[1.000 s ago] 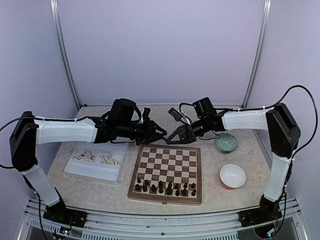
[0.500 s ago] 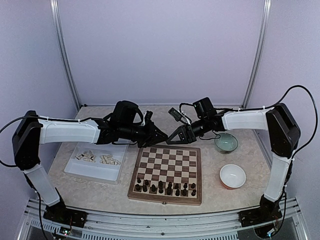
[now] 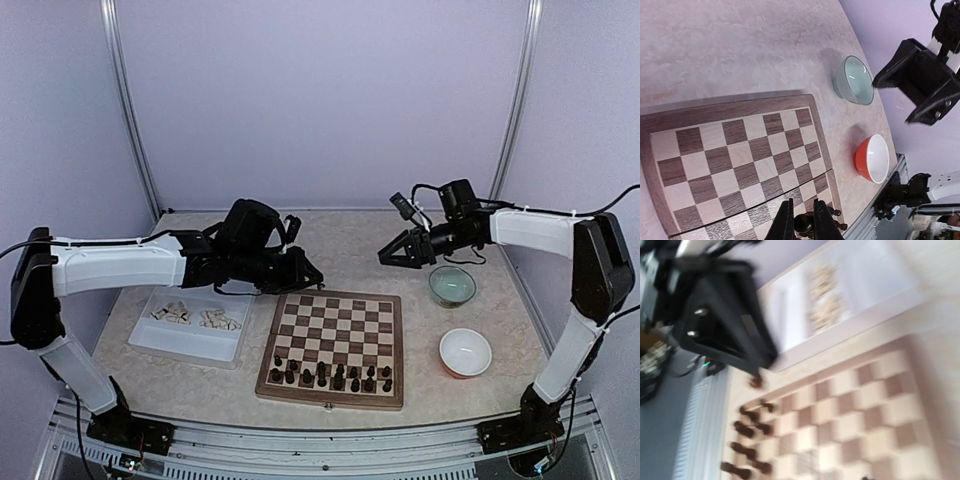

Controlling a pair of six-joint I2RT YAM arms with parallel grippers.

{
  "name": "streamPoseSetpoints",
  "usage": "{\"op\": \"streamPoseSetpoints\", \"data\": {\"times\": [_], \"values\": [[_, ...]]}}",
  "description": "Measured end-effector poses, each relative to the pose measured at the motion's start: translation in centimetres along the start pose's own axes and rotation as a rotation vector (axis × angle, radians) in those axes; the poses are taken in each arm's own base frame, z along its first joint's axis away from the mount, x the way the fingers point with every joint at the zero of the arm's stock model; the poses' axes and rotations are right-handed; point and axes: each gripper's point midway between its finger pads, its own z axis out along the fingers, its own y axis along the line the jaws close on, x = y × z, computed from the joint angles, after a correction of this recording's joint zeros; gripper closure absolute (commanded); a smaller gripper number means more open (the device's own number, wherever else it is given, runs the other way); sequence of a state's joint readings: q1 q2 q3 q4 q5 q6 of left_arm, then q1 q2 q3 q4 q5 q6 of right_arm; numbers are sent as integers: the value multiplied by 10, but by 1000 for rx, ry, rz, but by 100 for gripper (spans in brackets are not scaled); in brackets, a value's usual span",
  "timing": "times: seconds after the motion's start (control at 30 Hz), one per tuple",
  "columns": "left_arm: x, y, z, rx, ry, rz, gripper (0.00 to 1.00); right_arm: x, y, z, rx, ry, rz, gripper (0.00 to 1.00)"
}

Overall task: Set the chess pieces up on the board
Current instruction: Pass from the right arm to the left, then pick up the pawn from f7.

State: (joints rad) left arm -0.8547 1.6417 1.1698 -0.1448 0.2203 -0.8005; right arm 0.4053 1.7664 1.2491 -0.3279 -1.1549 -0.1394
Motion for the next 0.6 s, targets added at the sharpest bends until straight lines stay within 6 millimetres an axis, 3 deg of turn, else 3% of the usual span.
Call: {"op": "streamPoseSetpoints", "data": {"times": [0.13, 0.2, 0.37, 0.5, 0.6], "values": [[5, -8, -21, -122, -87, 172, 96, -15, -8, -60, 154, -71, -79, 48], [14, -17, -27, -171, -122, 271, 97, -18, -6, -81, 224, -88, -120, 47], [54, -20, -32, -283, -138, 473, 97, -7, 7, -111, 370, -102, -207, 38], [82, -3, -33, -367, -111, 574, 96, 14, 16, -126, 475, -118, -261, 30], [95, 13, -33, -413, -88, 608, 96, 24, 19, -137, 535, -136, -285, 30]]}}
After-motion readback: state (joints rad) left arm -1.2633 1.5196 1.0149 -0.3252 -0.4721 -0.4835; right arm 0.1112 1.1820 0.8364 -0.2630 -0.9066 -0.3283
